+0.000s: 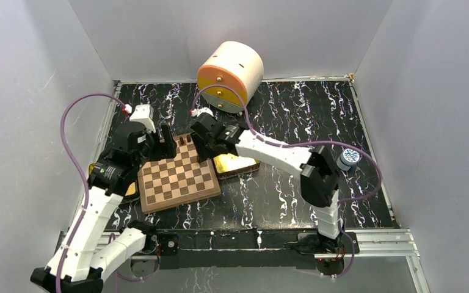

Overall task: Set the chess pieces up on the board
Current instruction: Place the chess piece on the chessboard, then pick up the chess piece from the chessboard.

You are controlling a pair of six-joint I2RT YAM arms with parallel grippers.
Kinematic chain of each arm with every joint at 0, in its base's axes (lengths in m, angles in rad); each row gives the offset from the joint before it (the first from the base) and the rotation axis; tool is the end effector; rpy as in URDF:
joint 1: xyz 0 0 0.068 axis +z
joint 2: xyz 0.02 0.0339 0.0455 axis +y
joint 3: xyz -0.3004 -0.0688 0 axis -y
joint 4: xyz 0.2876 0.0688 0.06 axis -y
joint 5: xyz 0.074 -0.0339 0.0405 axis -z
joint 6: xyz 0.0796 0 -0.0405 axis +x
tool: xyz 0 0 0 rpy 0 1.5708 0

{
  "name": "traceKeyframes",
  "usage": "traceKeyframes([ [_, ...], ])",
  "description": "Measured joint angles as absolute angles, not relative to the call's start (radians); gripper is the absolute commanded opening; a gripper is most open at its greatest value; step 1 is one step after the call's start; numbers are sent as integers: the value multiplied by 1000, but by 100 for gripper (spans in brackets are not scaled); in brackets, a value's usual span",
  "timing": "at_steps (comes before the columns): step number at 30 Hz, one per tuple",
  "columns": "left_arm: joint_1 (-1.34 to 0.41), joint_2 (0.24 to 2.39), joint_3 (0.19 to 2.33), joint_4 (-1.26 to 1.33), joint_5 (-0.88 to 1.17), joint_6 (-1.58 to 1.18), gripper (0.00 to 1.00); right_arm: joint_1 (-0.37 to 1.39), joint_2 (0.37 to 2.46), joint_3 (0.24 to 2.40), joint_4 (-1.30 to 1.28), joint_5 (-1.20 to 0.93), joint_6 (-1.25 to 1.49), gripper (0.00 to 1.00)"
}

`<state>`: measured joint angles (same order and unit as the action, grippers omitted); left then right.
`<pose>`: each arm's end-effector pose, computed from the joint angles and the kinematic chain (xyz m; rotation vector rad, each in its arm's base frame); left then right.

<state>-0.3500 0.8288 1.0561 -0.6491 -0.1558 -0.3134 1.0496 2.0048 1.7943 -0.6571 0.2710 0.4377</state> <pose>0.2137 -0.0648 0.3957 -0.0643 1.9965 -0.2733 0.2861 0.4556 0.2697 -0.6147 2.3486 0.3589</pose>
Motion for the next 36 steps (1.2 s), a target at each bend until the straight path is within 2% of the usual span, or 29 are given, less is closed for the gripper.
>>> traceKeyframes([
  [3, -350, 884, 1065, -656, -139, -302, 75, 1050, 1905, 1701, -624, 288, 438, 71],
  [8, -350, 1026, 1086, -668, -113, -257, 75, 1050, 1726, 1511, -581, 310, 450, 97],
  [9, -350, 1054, 1090, -669, -111, -248, 74, 1050, 1697, 1480, -572, 313, 453, 98],
  [13, -350, 1159, 1109, -670, -96, -226, 71, 1050, 1547, 1339, -542, 327, 472, 99],
  [21, -350, 1366, 1117, -631, -56, -220, 57, 1050, 1315, 1151, -471, 341, 501, 99],
  [28, -386, 1538, 1155, -600, -36, -245, 50, 1050, 1232, 1063, -437, 347, 506, 99],
  [36, -466, 1592, 1179, -577, -37, -289, 43, 1050, 1221, 1049, -413, 358, 498, 99],
])
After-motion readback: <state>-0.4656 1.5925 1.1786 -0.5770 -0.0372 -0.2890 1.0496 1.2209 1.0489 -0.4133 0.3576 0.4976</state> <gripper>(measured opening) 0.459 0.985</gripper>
